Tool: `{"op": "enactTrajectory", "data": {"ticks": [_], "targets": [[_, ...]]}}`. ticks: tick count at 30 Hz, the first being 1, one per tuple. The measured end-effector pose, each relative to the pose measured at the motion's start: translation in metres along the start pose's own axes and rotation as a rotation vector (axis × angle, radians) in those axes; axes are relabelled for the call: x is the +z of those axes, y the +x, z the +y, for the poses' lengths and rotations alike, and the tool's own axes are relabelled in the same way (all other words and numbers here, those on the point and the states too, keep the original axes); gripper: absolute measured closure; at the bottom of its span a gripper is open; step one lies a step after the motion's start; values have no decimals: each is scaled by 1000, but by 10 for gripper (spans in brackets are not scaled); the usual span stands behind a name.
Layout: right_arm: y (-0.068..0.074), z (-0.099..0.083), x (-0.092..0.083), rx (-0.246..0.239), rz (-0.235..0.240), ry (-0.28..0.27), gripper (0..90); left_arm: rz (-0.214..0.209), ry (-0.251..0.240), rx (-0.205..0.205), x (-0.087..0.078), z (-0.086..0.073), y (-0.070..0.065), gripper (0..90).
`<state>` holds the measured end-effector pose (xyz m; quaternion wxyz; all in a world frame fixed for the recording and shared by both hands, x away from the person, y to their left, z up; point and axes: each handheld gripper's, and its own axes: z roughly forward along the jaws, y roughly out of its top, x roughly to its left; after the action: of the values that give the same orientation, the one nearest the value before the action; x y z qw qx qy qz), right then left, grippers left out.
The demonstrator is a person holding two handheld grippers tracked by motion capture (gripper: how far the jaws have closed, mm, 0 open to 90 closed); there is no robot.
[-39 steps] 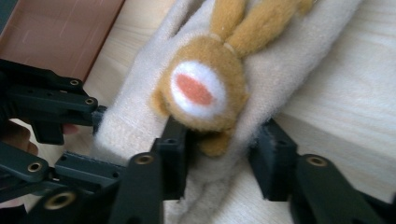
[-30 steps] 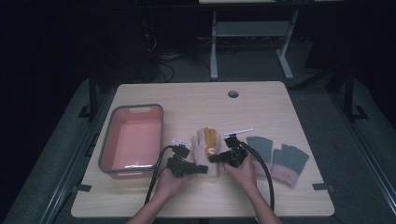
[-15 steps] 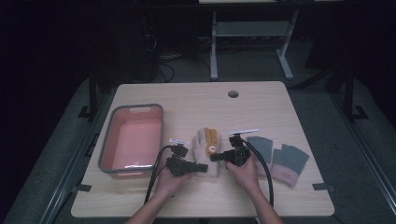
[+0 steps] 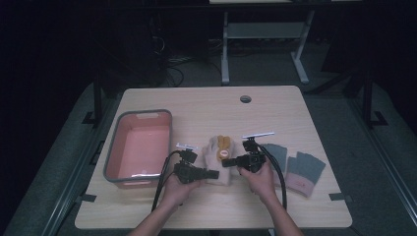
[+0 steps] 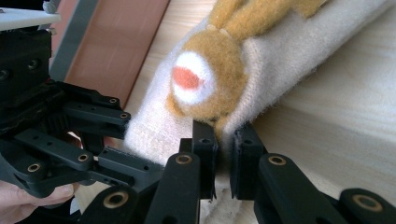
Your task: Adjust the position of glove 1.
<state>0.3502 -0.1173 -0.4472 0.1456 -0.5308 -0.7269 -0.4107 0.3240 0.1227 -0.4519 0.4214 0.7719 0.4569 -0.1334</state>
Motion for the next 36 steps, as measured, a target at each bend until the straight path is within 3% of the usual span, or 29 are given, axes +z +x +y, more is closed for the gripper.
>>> {"op": "enactTrajectory", "data": {"ticks": [12, 21, 36], "targets": [[10, 8, -11, -17, 14, -20, 825, -23, -24, 7, -12, 10, -7, 671], [24, 21, -20, -40, 20, -35, 826, -18, -39, 44, -28, 23, -12, 671], [42, 41, -25, -56, 43, -46, 826, -11, -69, 52, -50, 37, -14, 671]]}}
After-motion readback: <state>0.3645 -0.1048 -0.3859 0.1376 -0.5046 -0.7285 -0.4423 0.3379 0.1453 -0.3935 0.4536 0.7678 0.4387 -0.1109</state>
